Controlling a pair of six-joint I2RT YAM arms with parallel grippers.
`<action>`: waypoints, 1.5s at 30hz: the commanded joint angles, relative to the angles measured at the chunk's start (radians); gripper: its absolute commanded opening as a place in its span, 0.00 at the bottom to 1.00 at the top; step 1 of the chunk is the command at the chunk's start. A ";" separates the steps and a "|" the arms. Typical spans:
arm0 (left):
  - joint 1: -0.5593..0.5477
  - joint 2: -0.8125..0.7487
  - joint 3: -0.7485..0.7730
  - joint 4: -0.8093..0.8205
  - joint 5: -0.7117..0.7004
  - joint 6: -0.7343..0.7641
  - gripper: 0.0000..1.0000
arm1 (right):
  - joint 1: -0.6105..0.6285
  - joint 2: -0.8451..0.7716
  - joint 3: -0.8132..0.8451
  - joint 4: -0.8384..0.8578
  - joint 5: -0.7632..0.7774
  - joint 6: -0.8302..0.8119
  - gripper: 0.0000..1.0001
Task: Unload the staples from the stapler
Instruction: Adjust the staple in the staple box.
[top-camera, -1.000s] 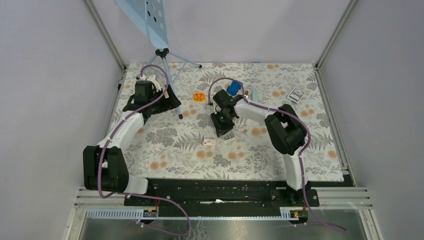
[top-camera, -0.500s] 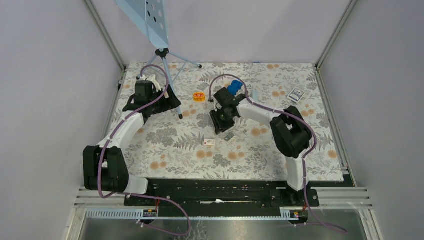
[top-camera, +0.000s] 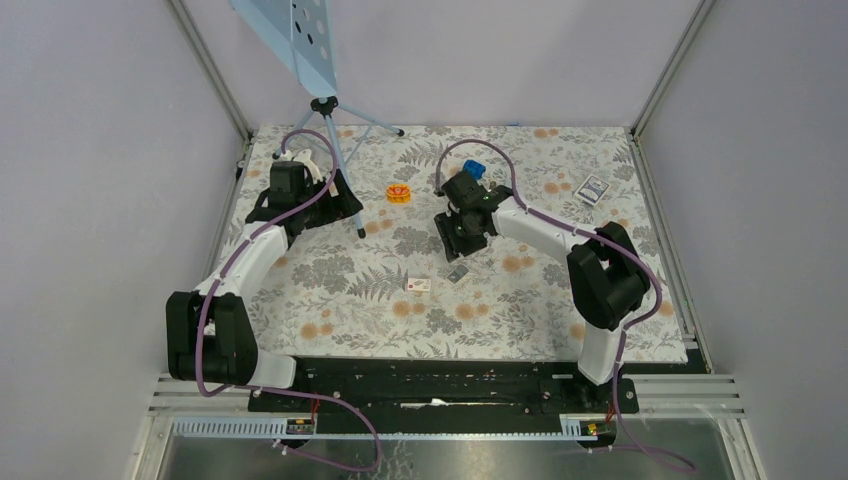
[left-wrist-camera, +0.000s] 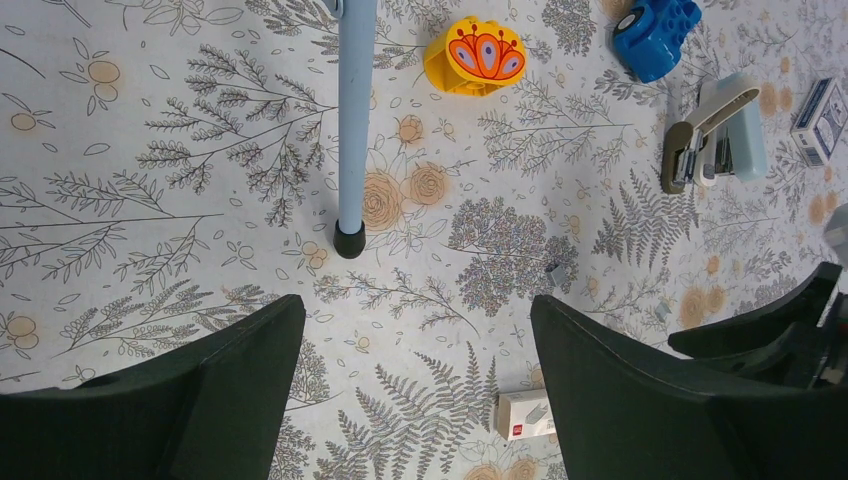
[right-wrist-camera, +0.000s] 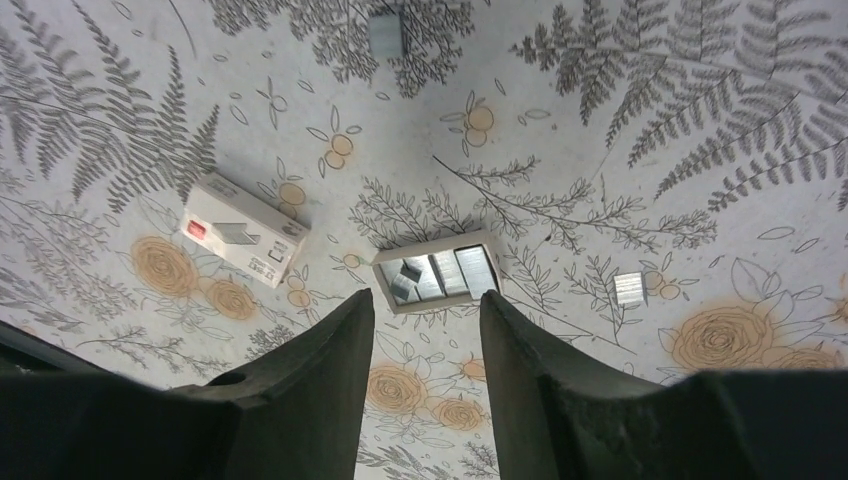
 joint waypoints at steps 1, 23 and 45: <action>0.001 -0.037 -0.005 0.057 0.017 -0.002 0.88 | -0.002 -0.015 -0.042 -0.033 -0.006 0.016 0.51; 0.001 -0.033 -0.006 0.056 0.019 -0.003 0.88 | -0.002 0.074 -0.044 -0.019 -0.003 -0.001 0.57; 0.001 -0.033 -0.006 0.056 0.019 -0.003 0.88 | -0.002 0.080 -0.051 -0.006 0.024 0.004 0.50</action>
